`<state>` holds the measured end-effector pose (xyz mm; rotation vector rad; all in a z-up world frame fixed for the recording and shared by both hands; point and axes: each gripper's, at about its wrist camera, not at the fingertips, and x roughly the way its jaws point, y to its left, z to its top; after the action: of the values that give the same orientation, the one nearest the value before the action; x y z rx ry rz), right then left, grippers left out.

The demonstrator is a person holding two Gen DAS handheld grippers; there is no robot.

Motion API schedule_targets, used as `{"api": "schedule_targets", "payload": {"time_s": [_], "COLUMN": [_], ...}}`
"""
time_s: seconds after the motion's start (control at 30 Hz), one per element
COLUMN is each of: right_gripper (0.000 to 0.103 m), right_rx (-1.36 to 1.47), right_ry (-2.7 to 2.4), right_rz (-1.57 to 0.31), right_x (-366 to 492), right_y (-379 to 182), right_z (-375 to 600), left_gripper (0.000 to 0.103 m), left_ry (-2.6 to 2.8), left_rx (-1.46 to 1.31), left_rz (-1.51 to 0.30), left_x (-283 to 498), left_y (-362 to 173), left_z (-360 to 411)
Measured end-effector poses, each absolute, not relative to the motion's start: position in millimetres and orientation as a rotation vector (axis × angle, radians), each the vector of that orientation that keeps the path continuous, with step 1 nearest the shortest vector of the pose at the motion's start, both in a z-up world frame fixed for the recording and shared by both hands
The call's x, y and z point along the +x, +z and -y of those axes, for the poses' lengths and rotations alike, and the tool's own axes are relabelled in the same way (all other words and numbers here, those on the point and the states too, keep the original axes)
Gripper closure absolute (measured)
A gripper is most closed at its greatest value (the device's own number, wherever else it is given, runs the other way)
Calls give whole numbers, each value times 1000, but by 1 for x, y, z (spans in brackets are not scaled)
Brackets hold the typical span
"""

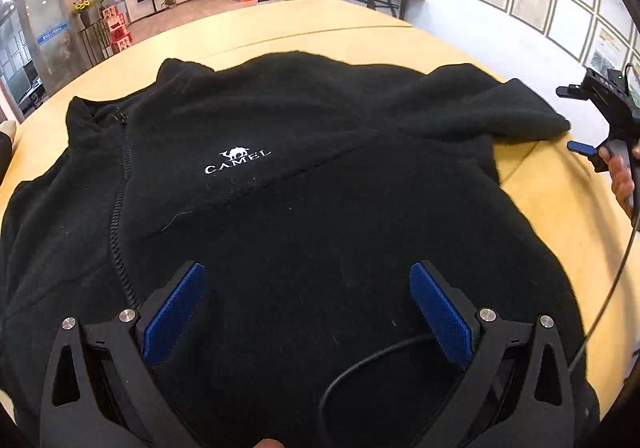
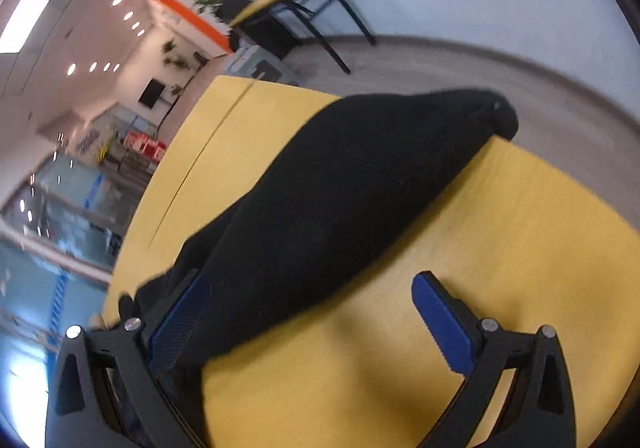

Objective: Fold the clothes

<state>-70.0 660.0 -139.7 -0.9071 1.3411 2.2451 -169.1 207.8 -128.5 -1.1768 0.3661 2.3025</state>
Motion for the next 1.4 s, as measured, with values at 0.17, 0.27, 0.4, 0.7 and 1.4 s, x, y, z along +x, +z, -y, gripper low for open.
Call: {"api": "schedule_targets", "payload": {"time_s": [0.17,0.27,0.4,0.7,1.4], "right_gripper": [2,56,91,95,95], "right_rx": [-698,-730,-708,-431,-834], "right_ry": [2231,2187,2222,2648,3004], "right_rz": [-1462,-1462,-1432,-901,1112], "right_x": [-80,-88,-85,-63,-188], "right_y": [-147,-156,-166,-19,-66], "right_z": [-684,-689,-682,-596,13], "left_gripper": [0,0,0,0,0], "left_ry": [2314,2318,2322,2496,2925], "left_rx": [-1213,-1224,-1216,-1210,-1081], "left_rz": [-318,-250,-286,-190,71], "left_x": [-175,-176,-171,-182,-93], "left_y": [-137,-137,-137,-112,26], "left_z": [-197,-189,-190,-98,228]}}
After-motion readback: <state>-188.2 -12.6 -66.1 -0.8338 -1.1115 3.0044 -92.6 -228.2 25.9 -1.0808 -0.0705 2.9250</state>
